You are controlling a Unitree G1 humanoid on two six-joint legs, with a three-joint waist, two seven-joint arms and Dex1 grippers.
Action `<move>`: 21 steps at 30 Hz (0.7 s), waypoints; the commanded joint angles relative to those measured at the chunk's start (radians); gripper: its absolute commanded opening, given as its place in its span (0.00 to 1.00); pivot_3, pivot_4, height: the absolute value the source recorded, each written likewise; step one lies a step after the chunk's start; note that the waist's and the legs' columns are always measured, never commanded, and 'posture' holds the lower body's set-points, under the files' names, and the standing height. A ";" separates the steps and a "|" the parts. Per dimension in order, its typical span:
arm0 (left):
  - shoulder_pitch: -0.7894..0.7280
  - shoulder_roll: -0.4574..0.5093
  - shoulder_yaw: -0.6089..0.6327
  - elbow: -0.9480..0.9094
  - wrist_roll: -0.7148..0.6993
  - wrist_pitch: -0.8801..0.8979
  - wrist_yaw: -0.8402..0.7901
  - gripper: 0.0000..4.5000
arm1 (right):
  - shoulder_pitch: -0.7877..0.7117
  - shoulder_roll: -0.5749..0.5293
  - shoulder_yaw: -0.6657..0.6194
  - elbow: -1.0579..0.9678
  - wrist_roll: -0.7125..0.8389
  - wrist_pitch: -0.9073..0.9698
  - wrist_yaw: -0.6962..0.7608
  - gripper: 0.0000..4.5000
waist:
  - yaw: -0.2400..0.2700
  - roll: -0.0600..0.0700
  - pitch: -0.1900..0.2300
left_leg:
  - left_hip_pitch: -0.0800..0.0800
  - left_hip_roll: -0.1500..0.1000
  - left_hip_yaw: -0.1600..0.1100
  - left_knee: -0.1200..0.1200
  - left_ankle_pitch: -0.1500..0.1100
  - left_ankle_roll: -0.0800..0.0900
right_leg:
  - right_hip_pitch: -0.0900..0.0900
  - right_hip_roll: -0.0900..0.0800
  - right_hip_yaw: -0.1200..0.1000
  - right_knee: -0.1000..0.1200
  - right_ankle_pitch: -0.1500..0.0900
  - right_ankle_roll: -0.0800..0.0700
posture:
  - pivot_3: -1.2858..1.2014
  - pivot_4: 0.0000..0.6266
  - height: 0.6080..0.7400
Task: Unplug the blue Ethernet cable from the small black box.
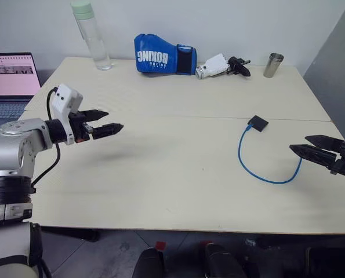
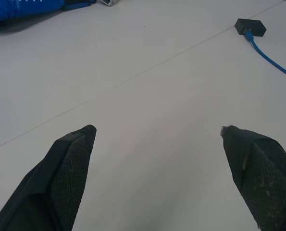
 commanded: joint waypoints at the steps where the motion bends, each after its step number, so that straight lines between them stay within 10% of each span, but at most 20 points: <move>1: -0.011 0.012 0.008 -0.008 0.009 -0.016 -0.014 0.99 | 0.003 -0.021 -0.017 -0.011 0.012 -0.020 0.007 1.00 | -0.001 0.000 0.000 | 0.000 0.000 0.000 0.000 0.000 0.000 | 0.000 0.000 0.000 0.000 0.000 0.000 | 0.52 0.24 1.00; 21: -0.055 0.017 0.001 0.054 0.042 -0.068 -0.066 0.99 | 0.004 -0.028 0.014 0.039 -0.015 -0.093 -0.015 1.00 | 0.001 0.000 0.000 | 0.000 0.000 0.000 0.001 0.000 0.000 | 0.000 0.000 0.000 0.001 0.000 0.000 | 0.52 0.24 1.00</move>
